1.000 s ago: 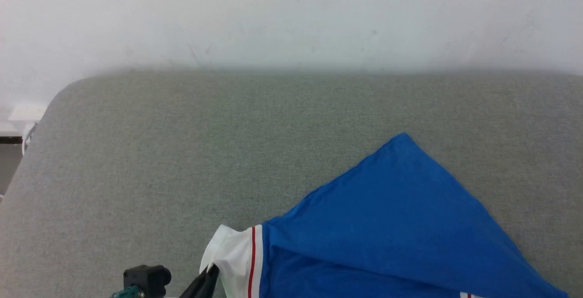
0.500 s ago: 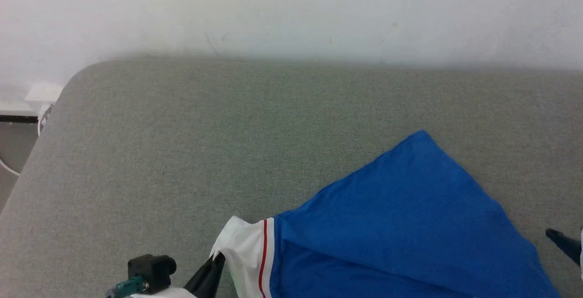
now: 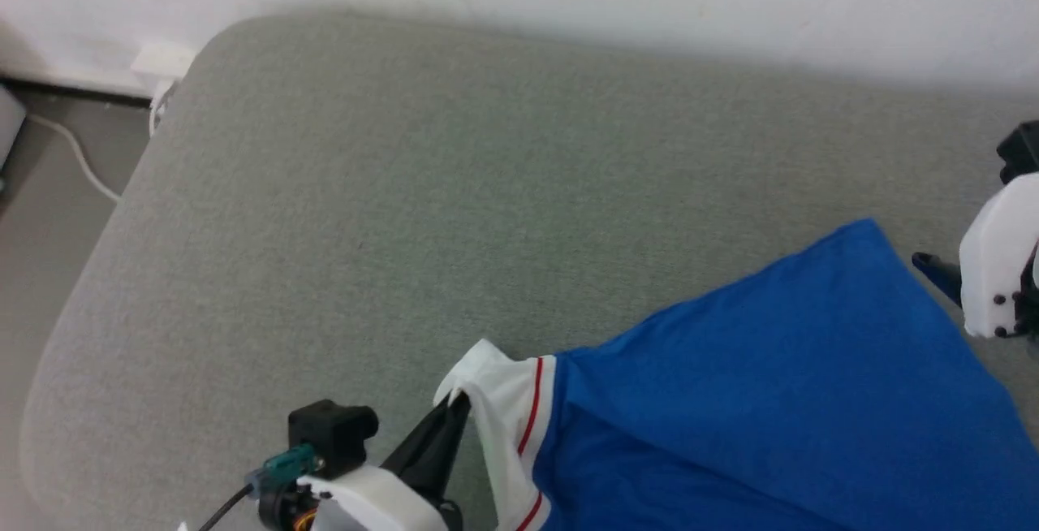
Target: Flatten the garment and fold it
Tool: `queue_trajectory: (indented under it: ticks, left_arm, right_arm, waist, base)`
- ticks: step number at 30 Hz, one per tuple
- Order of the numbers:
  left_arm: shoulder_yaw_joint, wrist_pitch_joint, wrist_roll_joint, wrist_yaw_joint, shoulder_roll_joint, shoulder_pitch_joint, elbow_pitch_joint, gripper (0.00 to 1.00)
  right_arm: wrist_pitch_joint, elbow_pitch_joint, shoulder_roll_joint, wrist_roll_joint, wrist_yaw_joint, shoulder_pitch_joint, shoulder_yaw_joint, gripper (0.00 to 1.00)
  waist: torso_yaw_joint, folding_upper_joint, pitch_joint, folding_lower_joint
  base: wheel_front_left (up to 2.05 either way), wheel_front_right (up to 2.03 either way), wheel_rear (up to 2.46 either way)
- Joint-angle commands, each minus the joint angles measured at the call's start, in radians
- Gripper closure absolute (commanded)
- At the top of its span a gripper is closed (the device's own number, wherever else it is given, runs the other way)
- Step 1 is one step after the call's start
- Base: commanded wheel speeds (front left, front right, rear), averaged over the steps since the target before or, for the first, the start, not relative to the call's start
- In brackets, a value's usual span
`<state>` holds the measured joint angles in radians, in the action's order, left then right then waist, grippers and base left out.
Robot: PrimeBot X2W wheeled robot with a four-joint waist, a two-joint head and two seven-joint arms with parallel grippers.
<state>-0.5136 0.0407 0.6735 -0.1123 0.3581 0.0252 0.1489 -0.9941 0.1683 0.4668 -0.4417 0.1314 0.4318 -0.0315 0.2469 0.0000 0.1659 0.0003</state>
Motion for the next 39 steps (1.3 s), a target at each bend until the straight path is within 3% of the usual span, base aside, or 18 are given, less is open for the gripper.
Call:
queue_trajectory:
  ticks: [1, 9, 19, 20, 21, 22, 32, 39]
  left_arm:
    - [-0.007, -0.005, -0.01, 0.01, -0.011, -0.022, 0.003, 1.0]
    - [-0.054, -0.017, -0.015, 0.036, -0.062, -0.065, -0.03, 1.0]
    - [-0.069, -0.042, 0.001, 0.051, -0.096, -0.073, -0.095, 1.0]
    - [-0.07, -0.043, 0.001, 0.052, -0.097, -0.075, -0.099, 1.0]
    - [-0.071, -0.044, 0.002, 0.052, -0.098, -0.076, -0.102, 1.0]
    - [-0.071, -0.045, 0.001, 0.053, -0.099, -0.078, -0.105, 1.0]
    - [-0.057, -0.056, 0.002, 0.045, -0.082, -0.078, -0.113, 1.0]
    - [-0.011, -0.079, -0.007, 0.013, -0.043, -0.067, -0.078, 1.0]
  right_arm:
    - [0.0, 0.026, -0.007, 0.015, -0.001, 0.029, 0.0, 0.0]
    - [0.023, 0.215, 0.009, 0.096, -0.001, 0.14, -0.016, 0.0]
    - [0.024, 0.333, 0.029, 0.096, -0.001, 0.085, -0.084, 0.0]
    - [0.023, 0.34, 0.034, 0.093, -0.001, 0.076, -0.093, 0.34]
    - [0.027, 0.343, 0.04, 0.092, -0.001, 0.066, -0.106, 0.82]
    - [0.031, 0.343, 0.047, 0.092, -0.001, 0.055, -0.129, 1.0]
    - [0.178, 0.335, 0.066, 0.038, -0.001, 0.064, -0.144, 1.0]
    - [0.392, 0.275, 0.05, 0.003, -0.001, 0.136, -0.114, 1.0]
  waist:
    - [0.078, 0.0, 0.075, -0.0003]
    - [0.15, 0.0, 0.137, -0.0003]
    - [0.199, 0.0, 0.148, -0.0003]
    - [0.201, 0.0, 0.148, -0.0003]
    - [0.203, 0.0, 0.147, -0.0003]
    - [0.204, 0.0, 0.146, -0.0003]
    - [0.161, 0.0, 0.092, -0.0003]
    - [0.074, 0.0, -0.007, -0.0003]
  base:
    - [0.0, 0.0, 0.0]
    - [0.0, 0.0, 0.0]
    - [0.0, 0.0, 0.0]
    - [0.0, 0.0, 0.0]
    - [0.0, 0.0, 0.0]
    - [0.0, 0.0, 0.0]
    - [0.0, 0.0, 0.0]
    - [0.0, 0.0, 0.0]
